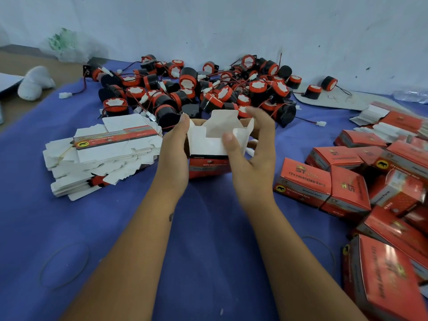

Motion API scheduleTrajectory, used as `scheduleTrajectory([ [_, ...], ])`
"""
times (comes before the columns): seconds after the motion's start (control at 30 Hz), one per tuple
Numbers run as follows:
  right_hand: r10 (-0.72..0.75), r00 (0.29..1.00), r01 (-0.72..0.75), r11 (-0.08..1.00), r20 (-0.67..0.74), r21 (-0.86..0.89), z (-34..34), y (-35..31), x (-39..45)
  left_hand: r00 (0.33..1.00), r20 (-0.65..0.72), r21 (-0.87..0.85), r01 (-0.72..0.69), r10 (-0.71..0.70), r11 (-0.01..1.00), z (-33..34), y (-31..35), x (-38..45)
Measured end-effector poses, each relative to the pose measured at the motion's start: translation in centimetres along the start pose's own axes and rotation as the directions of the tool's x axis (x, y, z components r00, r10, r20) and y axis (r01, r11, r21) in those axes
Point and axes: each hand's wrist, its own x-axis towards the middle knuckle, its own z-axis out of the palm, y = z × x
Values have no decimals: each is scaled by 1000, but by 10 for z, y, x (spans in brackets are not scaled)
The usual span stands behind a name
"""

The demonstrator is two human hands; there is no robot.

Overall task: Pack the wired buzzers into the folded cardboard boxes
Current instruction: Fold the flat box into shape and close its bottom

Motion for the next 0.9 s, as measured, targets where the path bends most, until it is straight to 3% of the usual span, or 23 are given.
scheduleTrajectory([
  [0.13,182,983,-182,979,6,94,6,5,1,997,21,-70,74,-73,995,1,-5,0],
  [0.3,416,897,-441,849,146,290,9,16,3,978,156,-189,167,-138,968,2,-9,0],
  [0.57,475,878,-470,829,61,302,13,14,7,993,107,68,32,-39,997,12,-7,-1],
  [0.73,468,883,-461,845,41,273,14,9,7,990,140,14,25,-27,1000,8,-7,0],
  [0.9,498,867,-466,812,0,351,12,6,7,982,186,-10,30,-28,999,7,-11,-1],
])
